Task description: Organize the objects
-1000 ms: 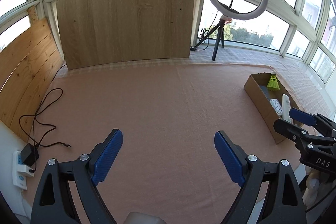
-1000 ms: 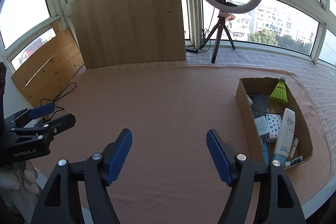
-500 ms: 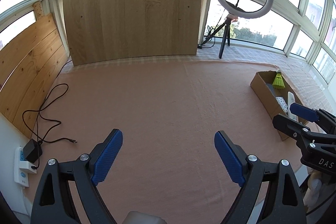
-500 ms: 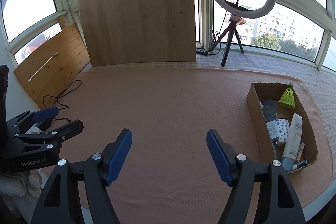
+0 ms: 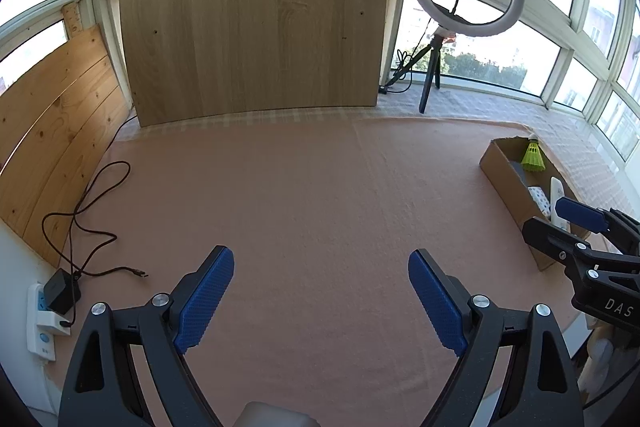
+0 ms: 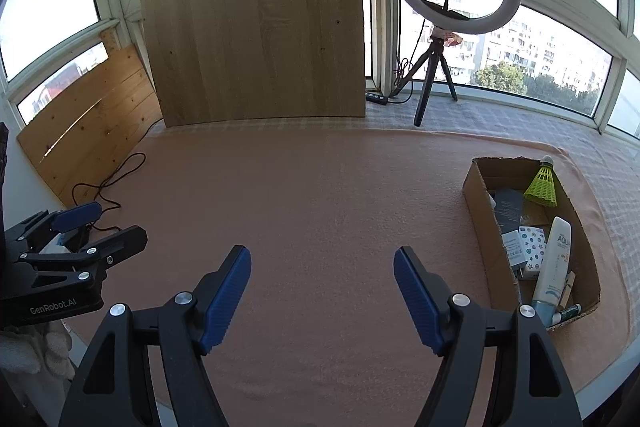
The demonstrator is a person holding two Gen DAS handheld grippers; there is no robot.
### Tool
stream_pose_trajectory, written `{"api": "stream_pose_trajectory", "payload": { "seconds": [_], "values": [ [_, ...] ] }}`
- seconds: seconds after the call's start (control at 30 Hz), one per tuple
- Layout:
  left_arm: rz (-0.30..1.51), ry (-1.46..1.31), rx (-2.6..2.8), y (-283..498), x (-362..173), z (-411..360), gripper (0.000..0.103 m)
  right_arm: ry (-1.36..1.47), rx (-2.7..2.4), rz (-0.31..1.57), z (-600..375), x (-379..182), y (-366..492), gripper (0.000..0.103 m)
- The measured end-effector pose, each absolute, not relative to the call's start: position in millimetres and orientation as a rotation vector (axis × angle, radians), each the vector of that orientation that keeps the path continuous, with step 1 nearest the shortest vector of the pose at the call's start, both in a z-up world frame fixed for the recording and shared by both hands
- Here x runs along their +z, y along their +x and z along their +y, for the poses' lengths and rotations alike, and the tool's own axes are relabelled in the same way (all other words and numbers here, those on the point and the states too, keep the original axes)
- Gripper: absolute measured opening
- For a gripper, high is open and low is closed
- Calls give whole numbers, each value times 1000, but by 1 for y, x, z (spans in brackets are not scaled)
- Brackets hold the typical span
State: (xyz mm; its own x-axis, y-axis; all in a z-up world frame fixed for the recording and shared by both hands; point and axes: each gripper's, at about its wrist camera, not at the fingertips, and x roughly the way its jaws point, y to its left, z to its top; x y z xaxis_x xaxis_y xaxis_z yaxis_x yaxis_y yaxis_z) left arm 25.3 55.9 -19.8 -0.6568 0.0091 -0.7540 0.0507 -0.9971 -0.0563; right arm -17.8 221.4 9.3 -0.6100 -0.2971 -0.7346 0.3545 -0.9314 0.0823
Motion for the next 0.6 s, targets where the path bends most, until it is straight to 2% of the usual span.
{"api": "stream_pose_trajectory", "payload": {
  "seconds": [0.6],
  "values": [
    [115, 1301, -2832, 23, -22, 57, 92, 1143, -2530, 81, 224, 6, -20, 72]
  ]
}}
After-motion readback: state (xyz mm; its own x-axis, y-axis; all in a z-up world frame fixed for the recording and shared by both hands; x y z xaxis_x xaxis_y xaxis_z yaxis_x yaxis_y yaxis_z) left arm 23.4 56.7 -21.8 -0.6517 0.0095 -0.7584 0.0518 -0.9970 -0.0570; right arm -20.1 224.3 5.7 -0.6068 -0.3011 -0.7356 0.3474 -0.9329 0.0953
